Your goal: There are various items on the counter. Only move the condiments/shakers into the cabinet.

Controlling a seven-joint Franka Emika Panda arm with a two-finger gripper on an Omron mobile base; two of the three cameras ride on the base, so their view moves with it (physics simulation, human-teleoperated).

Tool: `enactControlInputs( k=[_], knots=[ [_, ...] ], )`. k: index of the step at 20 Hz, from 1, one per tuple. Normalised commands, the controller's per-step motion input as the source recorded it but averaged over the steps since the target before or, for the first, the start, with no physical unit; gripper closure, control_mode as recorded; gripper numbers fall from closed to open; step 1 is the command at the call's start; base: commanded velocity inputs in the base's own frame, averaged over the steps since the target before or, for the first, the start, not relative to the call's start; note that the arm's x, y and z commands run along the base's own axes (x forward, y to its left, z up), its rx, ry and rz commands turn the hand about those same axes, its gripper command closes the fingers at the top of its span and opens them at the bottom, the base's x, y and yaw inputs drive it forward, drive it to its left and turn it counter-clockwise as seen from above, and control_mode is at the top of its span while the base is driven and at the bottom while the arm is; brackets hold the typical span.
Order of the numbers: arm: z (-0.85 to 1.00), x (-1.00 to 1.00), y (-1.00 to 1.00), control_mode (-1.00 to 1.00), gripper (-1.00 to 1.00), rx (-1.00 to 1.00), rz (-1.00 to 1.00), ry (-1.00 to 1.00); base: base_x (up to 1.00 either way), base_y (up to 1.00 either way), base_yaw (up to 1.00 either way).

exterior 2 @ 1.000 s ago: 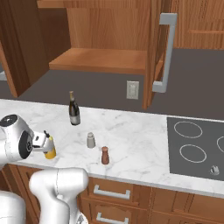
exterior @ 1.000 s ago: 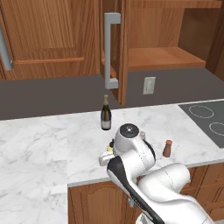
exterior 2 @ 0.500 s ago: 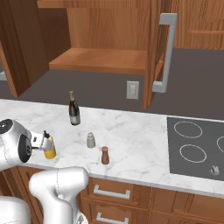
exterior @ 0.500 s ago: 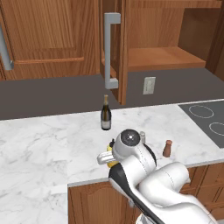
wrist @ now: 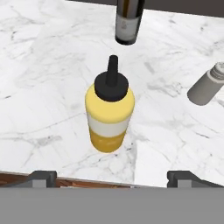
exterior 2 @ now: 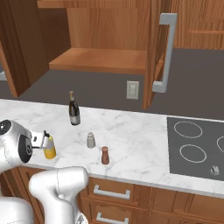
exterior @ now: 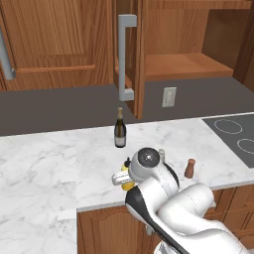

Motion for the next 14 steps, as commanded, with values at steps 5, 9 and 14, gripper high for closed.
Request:
enactControlInputs(
  k=[5, 9, 14],
  knots=[
    [-0.01, 0.14, -0.06, -1.0, -1.0, 0.0, 0.0, 0.0, 0.0, 0.0, 0.0],
    [-0.09, 0.26, 0.0, -1.0, -1.0, 0.0, 0.0, 0.0, 0.0, 0.0, 0.0],
    [-0.2, 0.25, 0.0, -1.0, -1.0, 0.0, 0.0, -0.01, 0.0, 0.0, 0.0]
  ],
)
